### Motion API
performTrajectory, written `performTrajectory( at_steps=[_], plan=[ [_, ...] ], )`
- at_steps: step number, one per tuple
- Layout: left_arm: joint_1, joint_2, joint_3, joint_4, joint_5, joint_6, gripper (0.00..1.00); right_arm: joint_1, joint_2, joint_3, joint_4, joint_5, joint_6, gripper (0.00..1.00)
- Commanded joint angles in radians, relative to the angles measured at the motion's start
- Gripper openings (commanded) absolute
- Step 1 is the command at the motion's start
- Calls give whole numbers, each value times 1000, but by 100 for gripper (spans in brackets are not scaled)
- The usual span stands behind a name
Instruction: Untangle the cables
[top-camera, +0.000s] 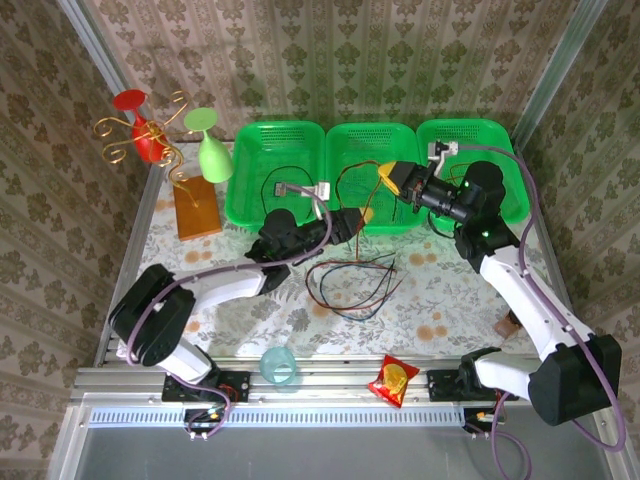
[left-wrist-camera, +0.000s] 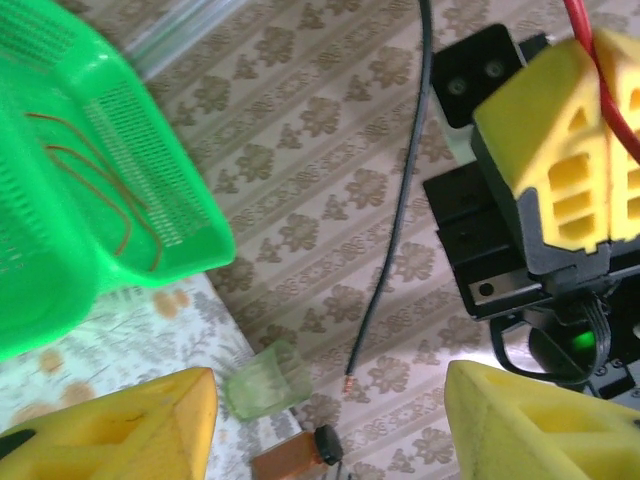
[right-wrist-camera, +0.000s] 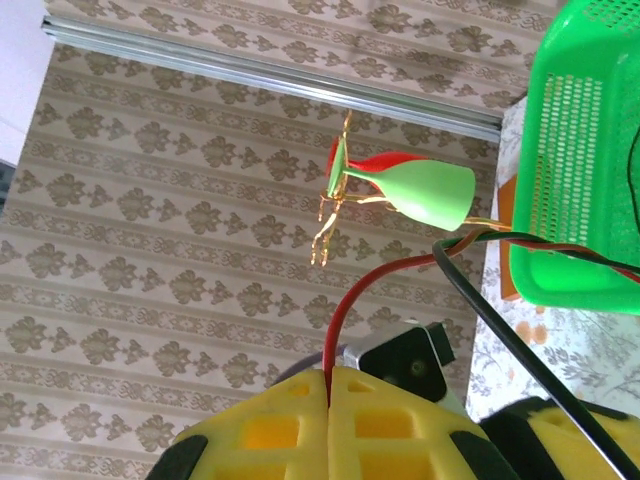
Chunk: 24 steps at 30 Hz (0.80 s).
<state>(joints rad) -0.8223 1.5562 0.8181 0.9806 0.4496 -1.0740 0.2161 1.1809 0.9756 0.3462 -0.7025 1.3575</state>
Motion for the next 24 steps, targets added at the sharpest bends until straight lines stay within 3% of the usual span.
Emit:
performTrajectory(
  at_steps=[1, 14, 24],
  plan=[
    [-19, 25, 70, 142, 39, 9, 62, -11, 25, 40, 74, 2, 69, 0],
    [-43, 193, 144, 299, 20, 25, 69, -20, 57, 35, 207, -9, 198, 0],
    [-81, 270, 230, 308, 35, 13, 70, -25, 51, 33, 214, -15, 213, 0]
  ],
)
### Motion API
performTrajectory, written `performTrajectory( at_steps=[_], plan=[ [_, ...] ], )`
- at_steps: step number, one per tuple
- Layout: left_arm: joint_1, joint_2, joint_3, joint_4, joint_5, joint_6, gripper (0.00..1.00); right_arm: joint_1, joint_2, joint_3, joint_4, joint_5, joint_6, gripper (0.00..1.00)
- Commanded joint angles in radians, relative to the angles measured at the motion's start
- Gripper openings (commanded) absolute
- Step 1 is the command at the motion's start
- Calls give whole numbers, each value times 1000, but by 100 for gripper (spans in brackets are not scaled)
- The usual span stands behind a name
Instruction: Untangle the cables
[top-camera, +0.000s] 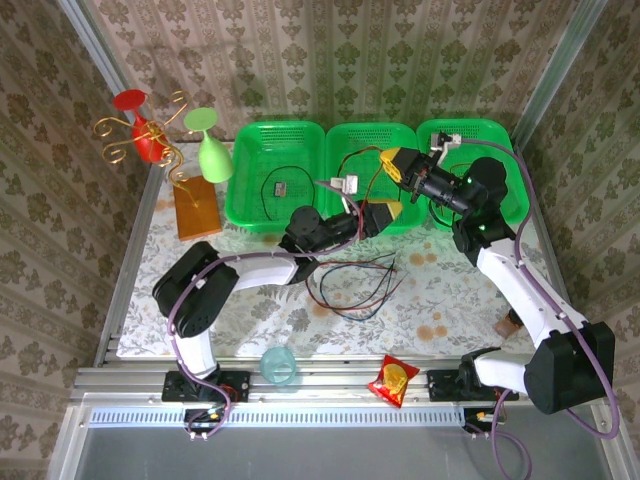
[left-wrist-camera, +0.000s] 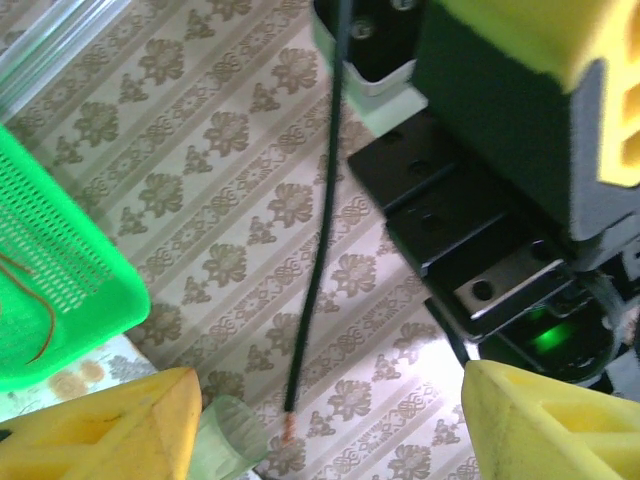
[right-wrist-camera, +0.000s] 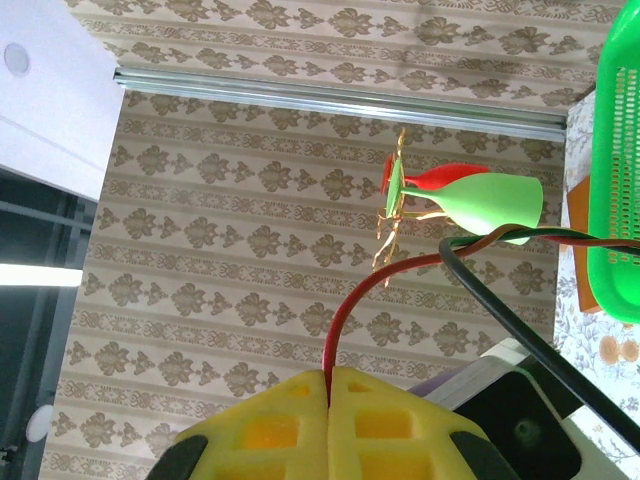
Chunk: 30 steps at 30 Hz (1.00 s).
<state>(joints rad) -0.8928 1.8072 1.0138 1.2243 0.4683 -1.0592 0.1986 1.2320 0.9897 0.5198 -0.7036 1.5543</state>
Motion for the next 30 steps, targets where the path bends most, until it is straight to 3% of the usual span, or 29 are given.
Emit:
performTrajectory(
  at_steps=[1, 5, 7, 9, 11, 19, 23, 30],
  plan=[
    [-13, 25, 43, 66, 18, -3, 69, -7, 1, 17, 42, -15, 18, 0],
    [-15, 60, 79, 69, 13, -17, 64, -9, -1, 4, 60, -14, 34, 0],
    [-12, 75, 93, 72, 6, -24, 55, -8, 0, -3, 73, -16, 42, 0],
    [-6, 91, 108, 77, 7, -43, 20, -15, -2, -7, 77, -19, 45, 0],
    [-1, 99, 114, 78, 11, -60, 1, -22, -3, -14, 77, -21, 46, 0],
    [26, -25, -83, 23, -103, -23, 0, -64, -30, -32, 27, -33, 6, 0],
    [25, -231, -214, -277, -203, 98, 0, -98, -69, -16, -105, -33, -89, 0],
    [51, -595, -289, -819, -268, 269, 0, -162, -156, 44, -441, 7, -353, 0]
  ],
)
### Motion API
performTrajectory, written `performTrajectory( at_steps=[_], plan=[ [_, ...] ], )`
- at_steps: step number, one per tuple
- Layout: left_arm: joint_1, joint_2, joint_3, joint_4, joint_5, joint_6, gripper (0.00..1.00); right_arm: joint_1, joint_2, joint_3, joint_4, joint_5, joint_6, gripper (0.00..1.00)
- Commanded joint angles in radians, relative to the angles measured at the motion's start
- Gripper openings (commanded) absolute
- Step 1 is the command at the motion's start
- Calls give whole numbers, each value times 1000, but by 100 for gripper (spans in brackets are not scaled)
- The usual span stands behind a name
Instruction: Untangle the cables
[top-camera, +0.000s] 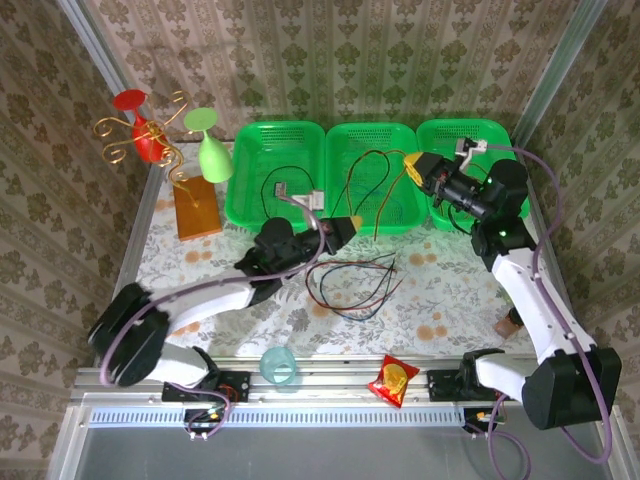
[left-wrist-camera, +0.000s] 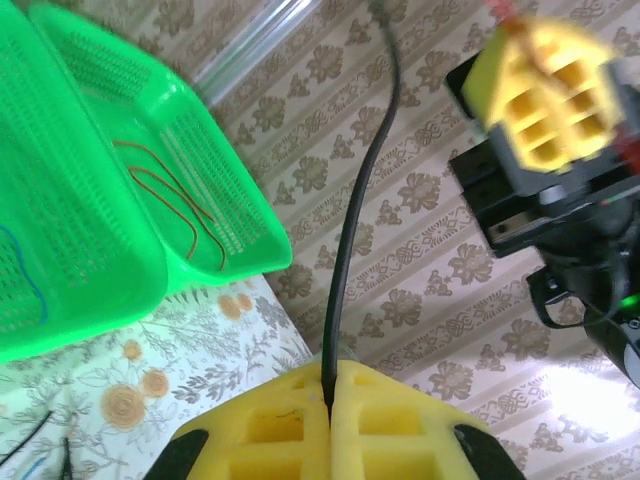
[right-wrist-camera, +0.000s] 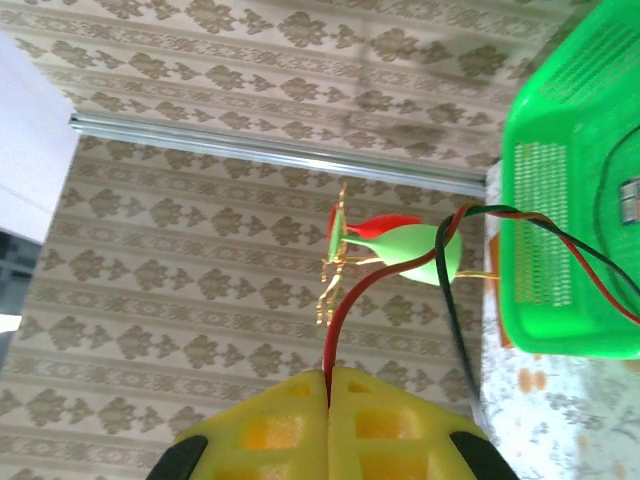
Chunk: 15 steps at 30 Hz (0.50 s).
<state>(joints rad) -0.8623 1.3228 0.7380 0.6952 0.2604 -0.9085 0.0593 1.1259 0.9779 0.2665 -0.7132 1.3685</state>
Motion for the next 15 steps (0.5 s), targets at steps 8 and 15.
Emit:
performTrajectory(
  at_steps=[8, 15],
  plan=[
    [30, -386, 268, -1188, -491, 351, 0, -88, -126, 129, -585, 71, -525, 0],
    [54, -476, 395, -1403, -711, 470, 0, -88, -172, 187, -899, 250, -823, 0]
  ],
)
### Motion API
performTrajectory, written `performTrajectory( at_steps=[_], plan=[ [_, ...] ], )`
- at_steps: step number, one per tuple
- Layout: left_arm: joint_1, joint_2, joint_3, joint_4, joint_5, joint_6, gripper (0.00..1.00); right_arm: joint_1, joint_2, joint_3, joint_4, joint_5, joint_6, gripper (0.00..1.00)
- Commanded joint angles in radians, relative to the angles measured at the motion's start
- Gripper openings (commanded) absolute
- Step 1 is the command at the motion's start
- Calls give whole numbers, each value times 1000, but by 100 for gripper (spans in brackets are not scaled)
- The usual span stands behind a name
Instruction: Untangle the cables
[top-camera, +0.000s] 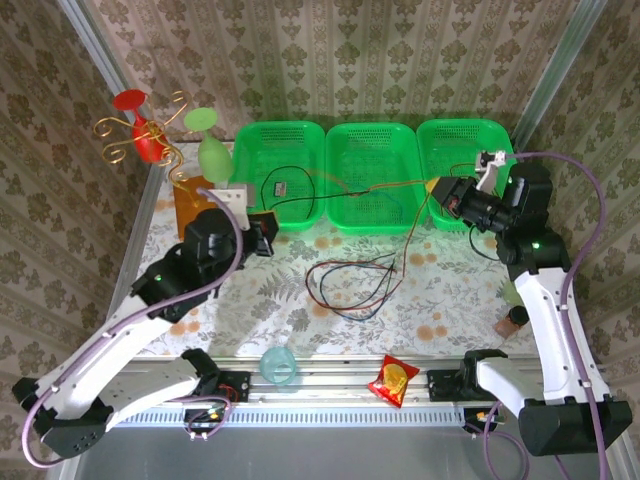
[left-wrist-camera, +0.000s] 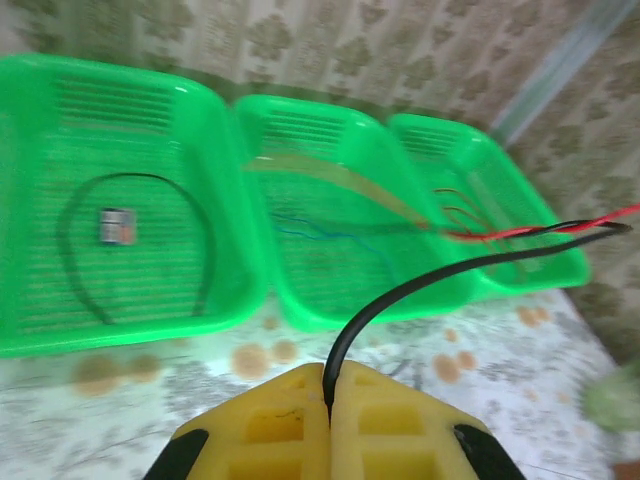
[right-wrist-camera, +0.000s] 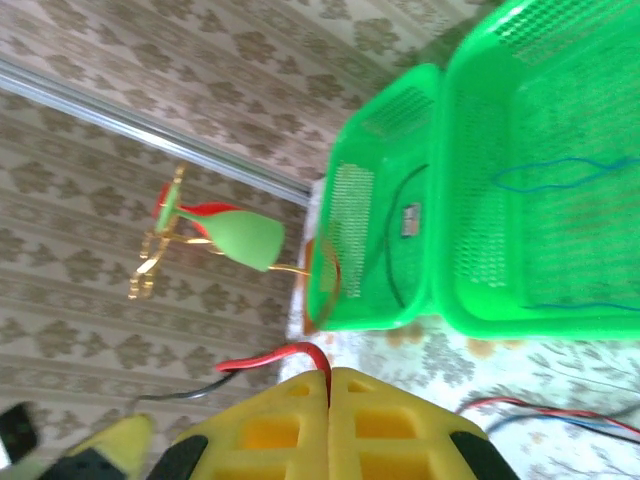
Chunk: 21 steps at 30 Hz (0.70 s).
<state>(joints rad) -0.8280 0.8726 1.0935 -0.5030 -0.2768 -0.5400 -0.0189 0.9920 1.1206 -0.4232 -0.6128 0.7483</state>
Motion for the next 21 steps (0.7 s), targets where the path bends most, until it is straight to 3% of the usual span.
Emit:
performTrajectory(
  at_steps=[1, 7, 12, 21],
  plan=[
    [27, -34, 48, -214, -187, 116, 0, -10, -51, 49, -229, 182, -227, 0],
    [55, -111, 69, -255, -324, 100, 0, -12, -123, 54, -275, 385, -288, 0],
    [55, -210, 10, -225, -420, 59, 0, -13, -232, -18, -191, 594, -253, 0],
    [55, -352, -61, -176, -451, 28, 0, -13, -362, -84, -200, 1028, -247, 0]
  ],
)
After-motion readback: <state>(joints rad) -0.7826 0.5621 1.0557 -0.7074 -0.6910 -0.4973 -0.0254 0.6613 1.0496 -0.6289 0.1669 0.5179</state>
